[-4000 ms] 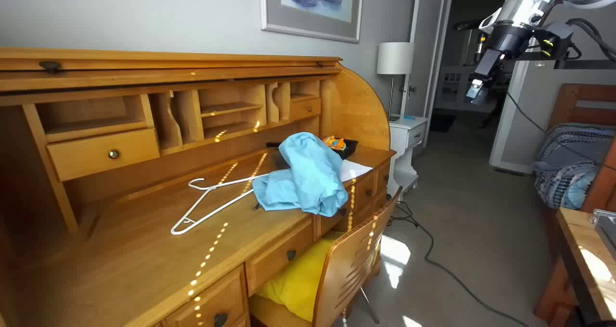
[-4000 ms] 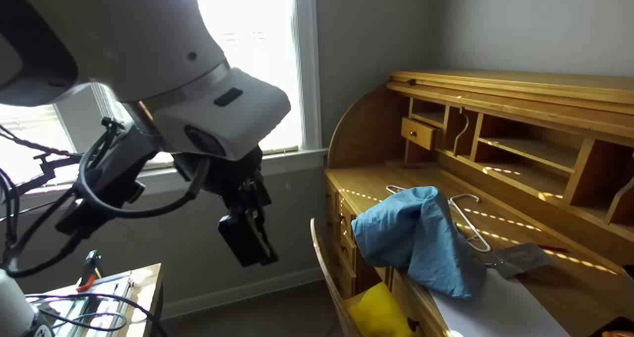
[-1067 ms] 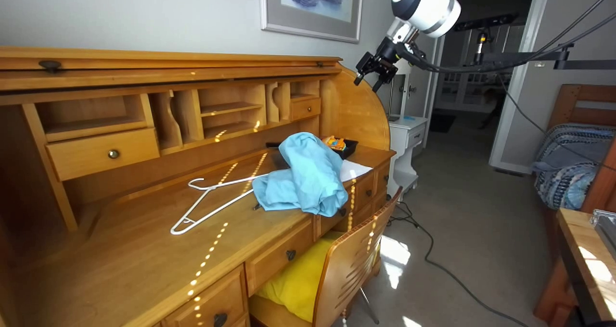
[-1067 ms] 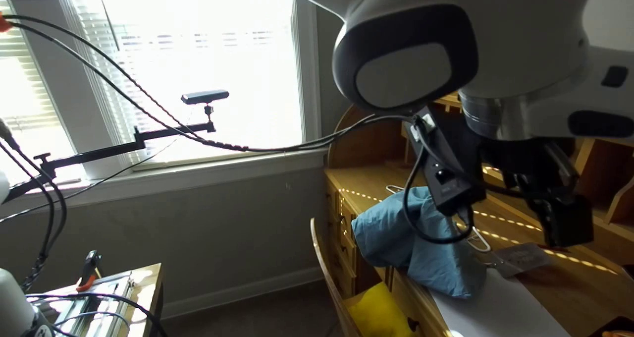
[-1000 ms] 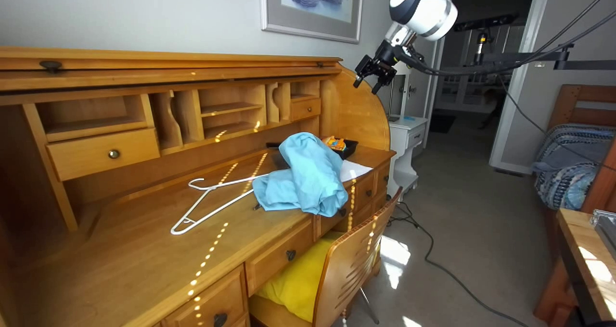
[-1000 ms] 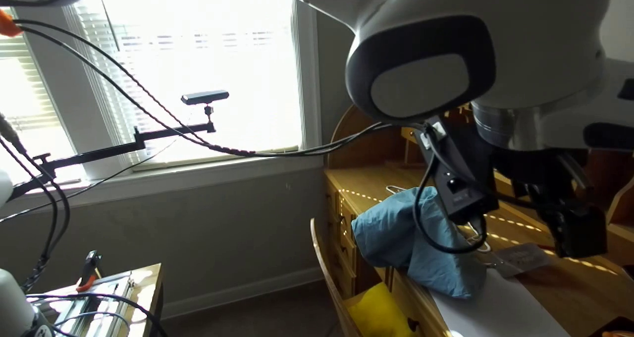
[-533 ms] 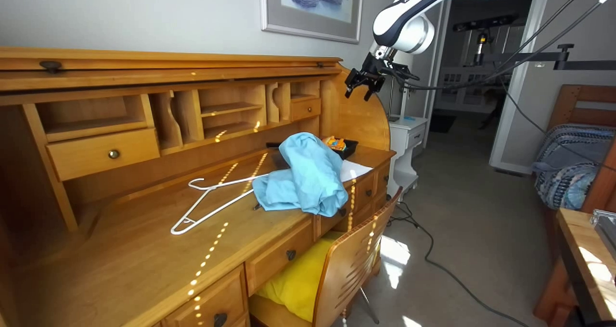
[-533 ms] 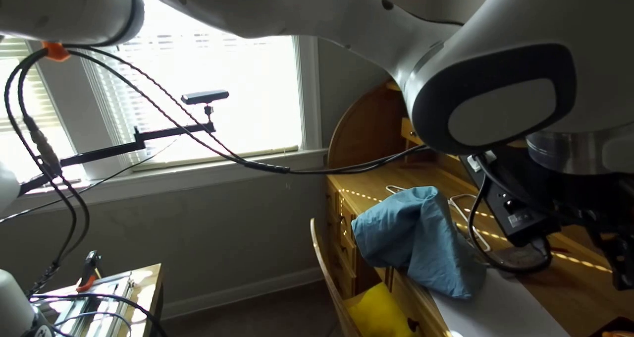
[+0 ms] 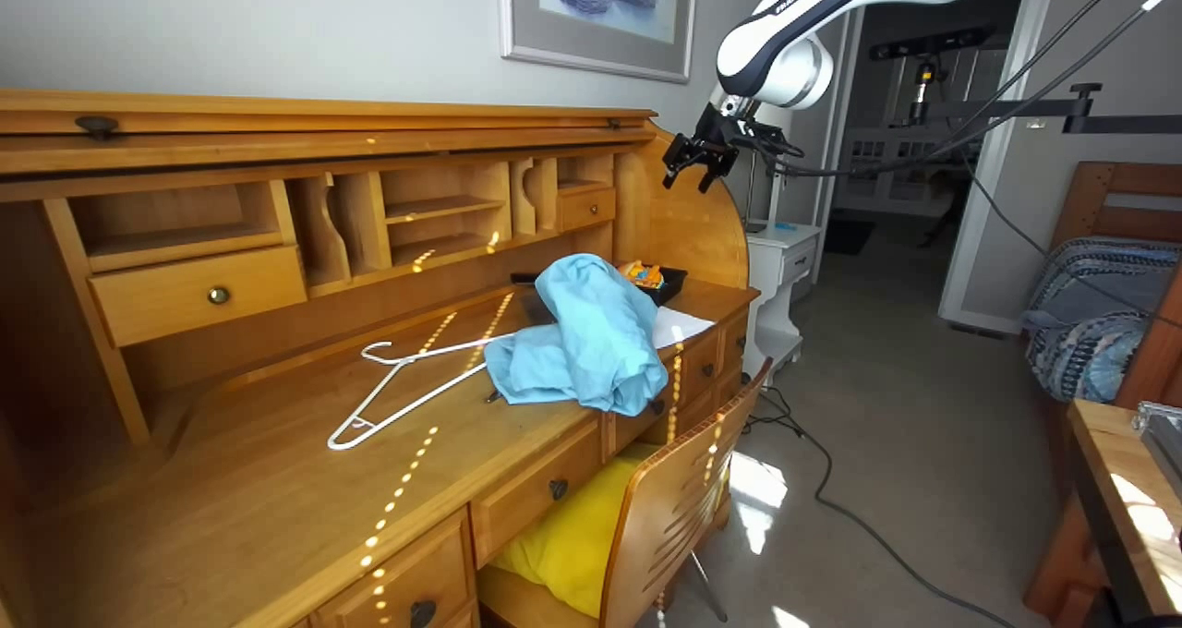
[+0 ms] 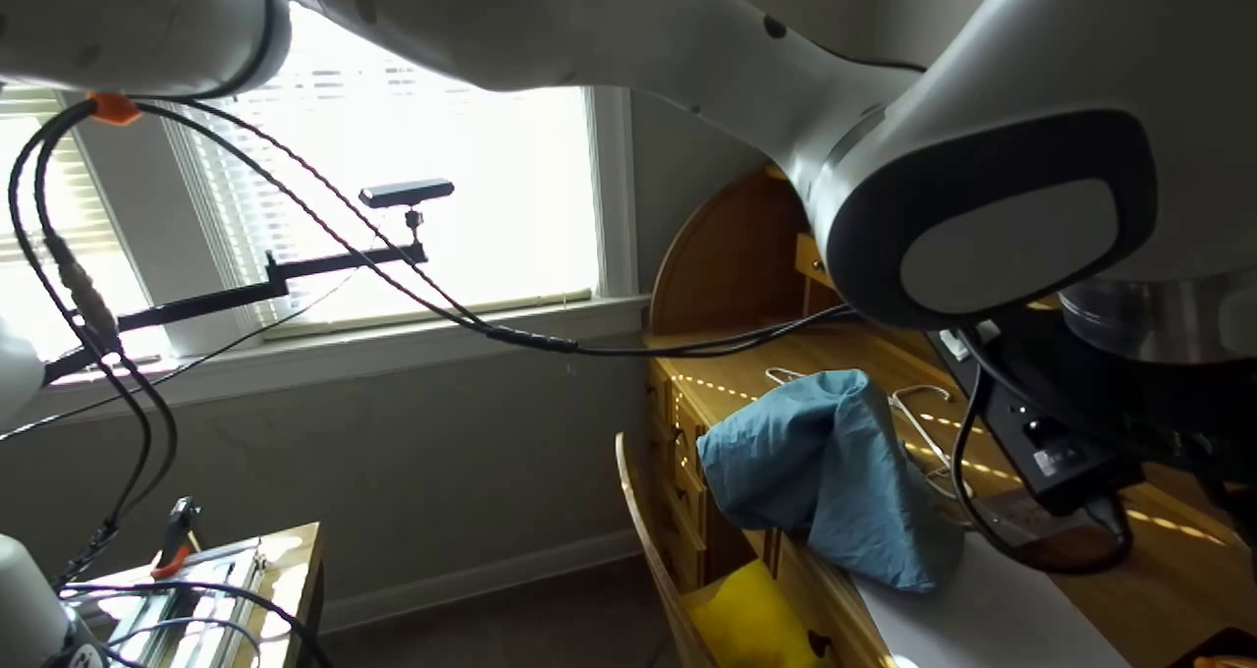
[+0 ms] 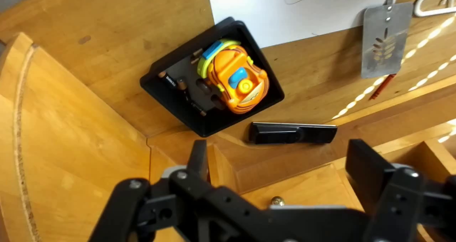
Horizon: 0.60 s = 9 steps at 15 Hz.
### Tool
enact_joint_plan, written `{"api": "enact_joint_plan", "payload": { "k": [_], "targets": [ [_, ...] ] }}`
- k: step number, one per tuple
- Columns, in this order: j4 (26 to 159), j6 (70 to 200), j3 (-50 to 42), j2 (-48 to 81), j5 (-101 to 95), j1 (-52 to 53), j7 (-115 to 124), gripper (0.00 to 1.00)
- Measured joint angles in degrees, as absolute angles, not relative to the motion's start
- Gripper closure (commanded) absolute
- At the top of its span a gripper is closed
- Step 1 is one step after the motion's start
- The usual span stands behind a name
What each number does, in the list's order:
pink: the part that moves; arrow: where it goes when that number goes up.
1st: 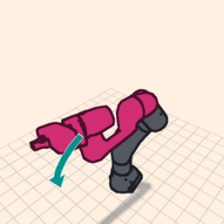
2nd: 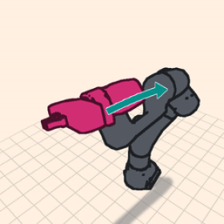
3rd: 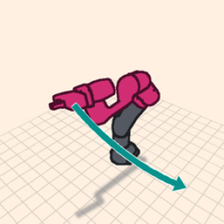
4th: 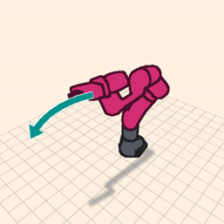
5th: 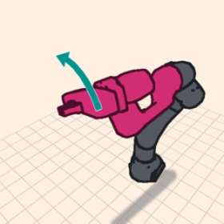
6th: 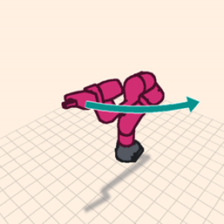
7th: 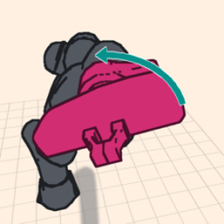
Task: Remove the toy from the black tray
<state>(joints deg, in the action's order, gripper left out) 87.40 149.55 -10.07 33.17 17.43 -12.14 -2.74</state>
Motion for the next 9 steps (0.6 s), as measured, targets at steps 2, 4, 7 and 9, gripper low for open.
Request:
{"api": "enact_joint_plan", "payload": {
  "k": [2,4,7,9],
  "targets": [
    [85.75,151.99,-9.85,35.62,15.34,-13.05,-3.46,0.00],
    [83.46,153.53,-9.56,38.89,13.32,-13.98,-4.49,0.00],
    [79.38,154.20,-9.22,44.08,10.26,-14.75,-5.36,0.00],
    [76.54,154.70,-8.52,47.23,8.66,-15.13,-7.02,0.00]
  ]
}}
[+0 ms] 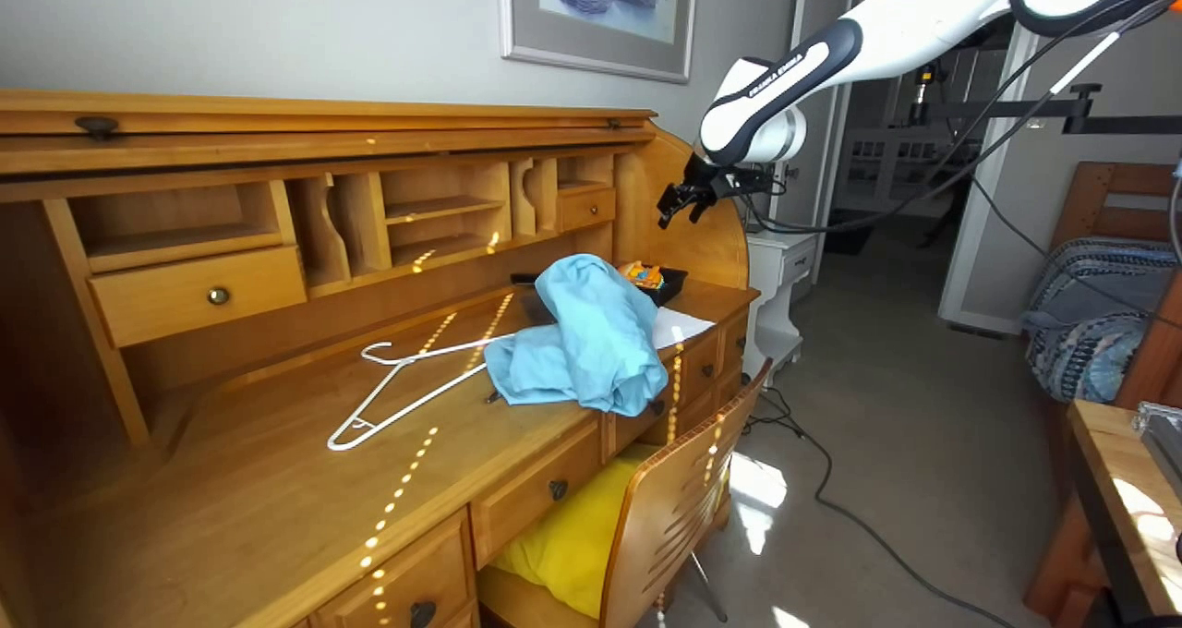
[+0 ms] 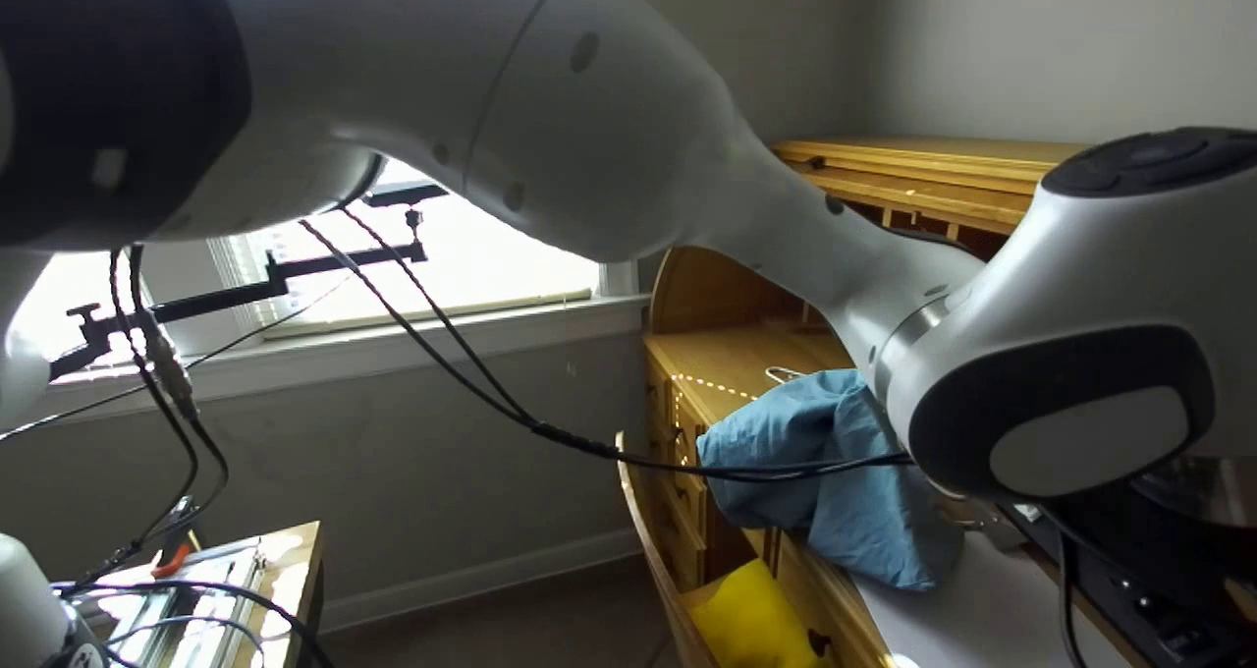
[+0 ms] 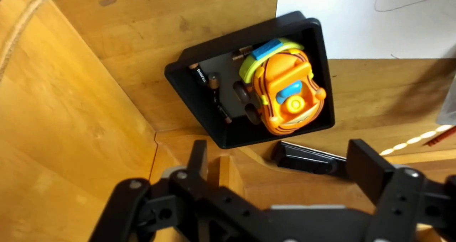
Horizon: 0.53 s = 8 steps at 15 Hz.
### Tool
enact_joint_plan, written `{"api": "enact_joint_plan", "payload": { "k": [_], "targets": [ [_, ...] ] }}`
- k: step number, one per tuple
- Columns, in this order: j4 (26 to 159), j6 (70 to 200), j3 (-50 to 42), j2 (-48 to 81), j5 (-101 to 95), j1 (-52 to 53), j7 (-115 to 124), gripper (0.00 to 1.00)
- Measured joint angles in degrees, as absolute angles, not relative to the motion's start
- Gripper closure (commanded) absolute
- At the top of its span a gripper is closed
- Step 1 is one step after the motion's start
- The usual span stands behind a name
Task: Remove the toy from the black tray
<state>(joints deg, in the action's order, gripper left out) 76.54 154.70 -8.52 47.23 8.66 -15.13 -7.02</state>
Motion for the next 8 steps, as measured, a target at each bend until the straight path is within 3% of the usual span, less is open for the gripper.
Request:
{"api": "enact_joint_plan", "payload": {
  "k": [8],
  "targets": [
    [68.38,154.84,-7.39,54.64,6.06,-15.56,-9.06,0.00]
  ]
}}
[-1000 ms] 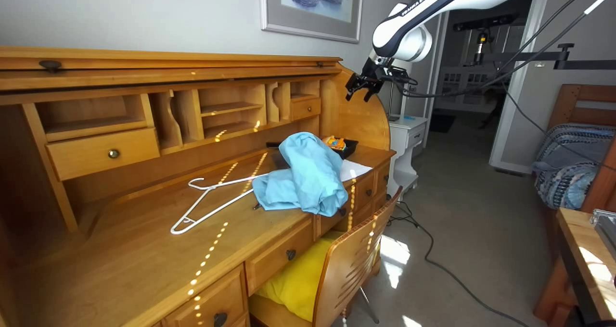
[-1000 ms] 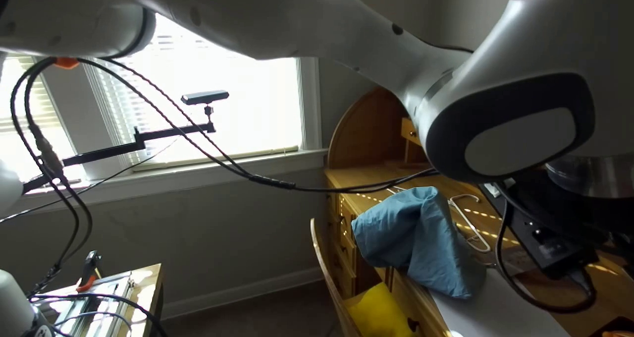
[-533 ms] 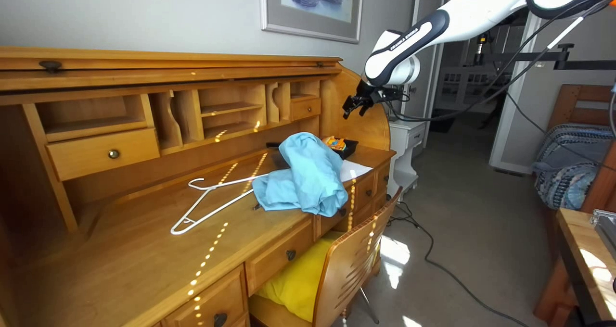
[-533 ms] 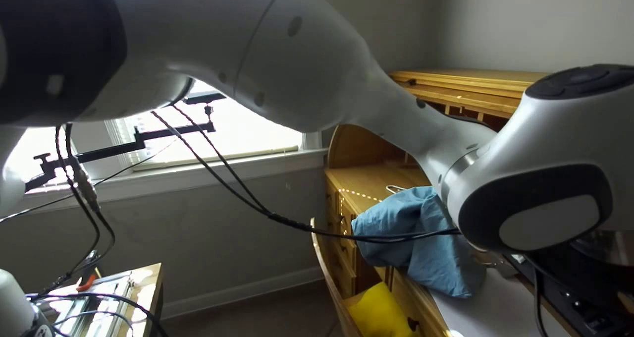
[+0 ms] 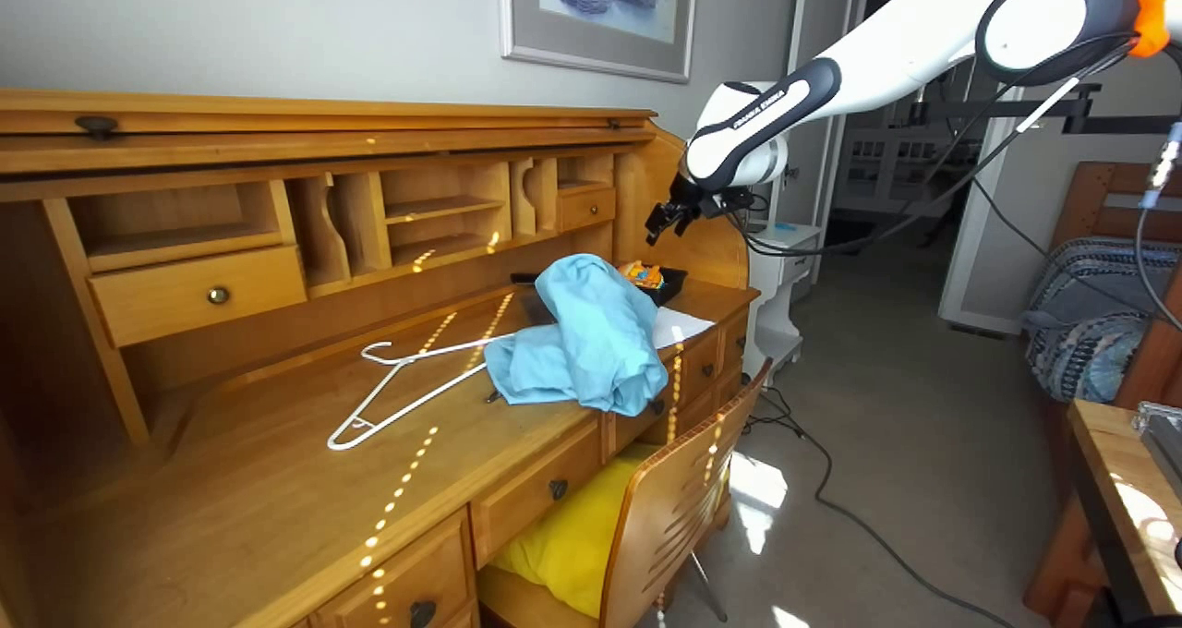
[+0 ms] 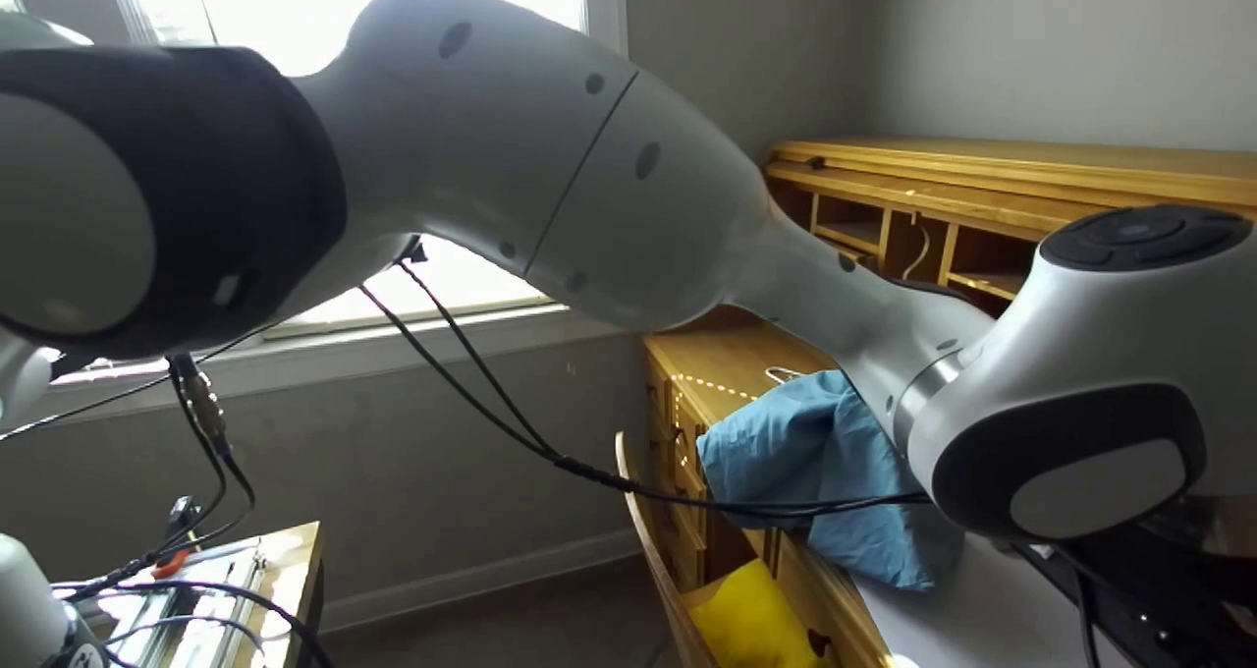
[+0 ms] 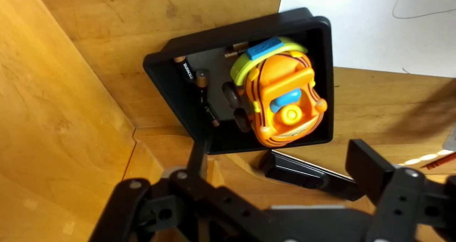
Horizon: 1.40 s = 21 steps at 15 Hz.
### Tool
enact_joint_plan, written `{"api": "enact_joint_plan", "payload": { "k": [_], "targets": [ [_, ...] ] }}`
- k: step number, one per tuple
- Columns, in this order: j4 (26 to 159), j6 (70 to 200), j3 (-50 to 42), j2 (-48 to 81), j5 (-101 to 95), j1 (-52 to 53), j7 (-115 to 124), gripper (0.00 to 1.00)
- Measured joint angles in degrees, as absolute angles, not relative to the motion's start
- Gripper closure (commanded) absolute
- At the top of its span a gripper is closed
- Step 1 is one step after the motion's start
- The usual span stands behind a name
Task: Remove the toy from the black tray
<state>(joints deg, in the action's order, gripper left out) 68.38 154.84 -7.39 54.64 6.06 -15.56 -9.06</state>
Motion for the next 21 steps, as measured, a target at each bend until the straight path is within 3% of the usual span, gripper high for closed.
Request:
{"api": "enact_joint_plan", "payload": {
  "k": [18,19,20,21],
  "targets": [
    [57.79,155.94,-9.53,66.29,4.47,-14.57,2.55,0.00],
    [57.11,155.94,-10.07,66.77,4.47,-14.24,3.91,0.04],
    [56.48,155.93,-10.55,67.28,4.47,-13.95,5.11,0.26],
    [55.95,155.93,-10.93,67.69,4.47,-13.70,6.03,0.29]
  ]
}}
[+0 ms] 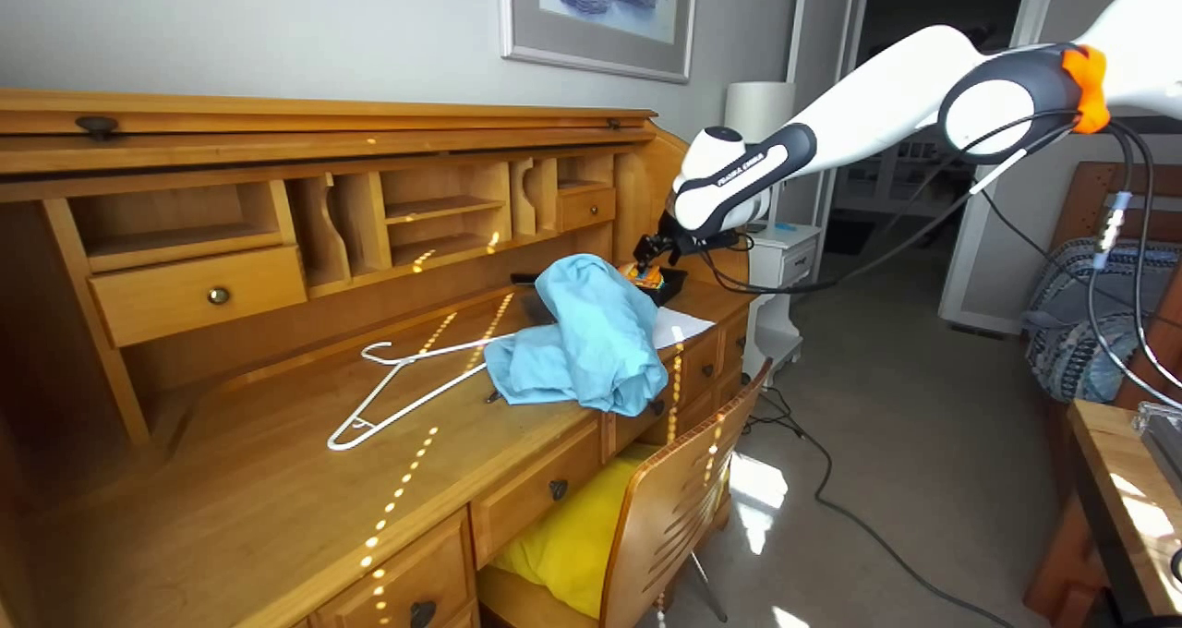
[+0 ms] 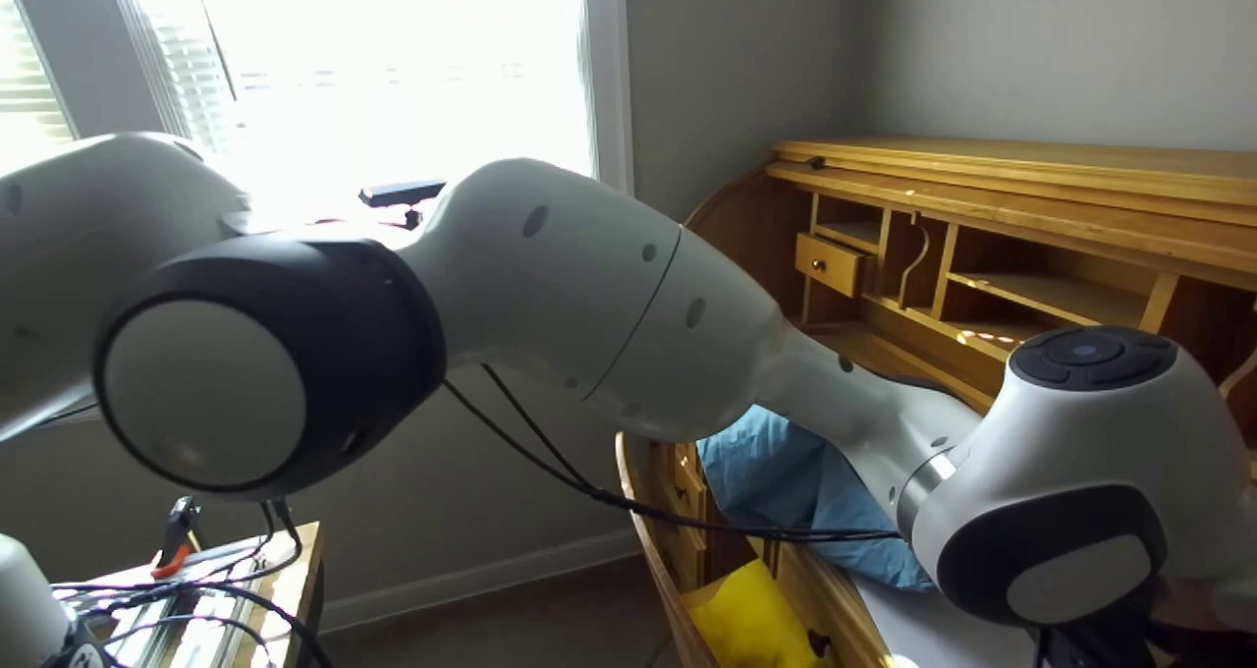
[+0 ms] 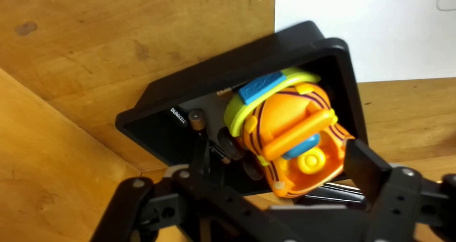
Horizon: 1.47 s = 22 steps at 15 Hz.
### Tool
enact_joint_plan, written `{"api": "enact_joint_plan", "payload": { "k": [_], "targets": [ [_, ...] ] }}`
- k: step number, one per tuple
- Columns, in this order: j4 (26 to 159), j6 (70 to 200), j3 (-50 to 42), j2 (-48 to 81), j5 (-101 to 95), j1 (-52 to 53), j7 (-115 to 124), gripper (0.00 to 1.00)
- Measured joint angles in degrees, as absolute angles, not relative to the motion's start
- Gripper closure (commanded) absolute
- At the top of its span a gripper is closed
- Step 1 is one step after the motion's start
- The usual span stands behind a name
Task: Remove the toy from the black tray
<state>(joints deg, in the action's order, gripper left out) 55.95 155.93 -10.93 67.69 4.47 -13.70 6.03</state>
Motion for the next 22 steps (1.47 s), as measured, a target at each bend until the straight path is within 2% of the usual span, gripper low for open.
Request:
{"api": "enact_joint_plan", "payload": {
  "k": [1,4,10,22],
  "targets": [
    [55.36,155.93,-11.29,68.10,4.47,-13.48,6.97,0.31],
    [54.37,155.93,-12.68,68.96,4.47,-12.68,8.83,0.55],
    [53.03,155.92,-14.49,69.85,4.47,-11.69,11.10,0.95],
    [51.44,160.62,-15.95,69.15,4.56,-11.46,15.57,1.00]
  ]
}}
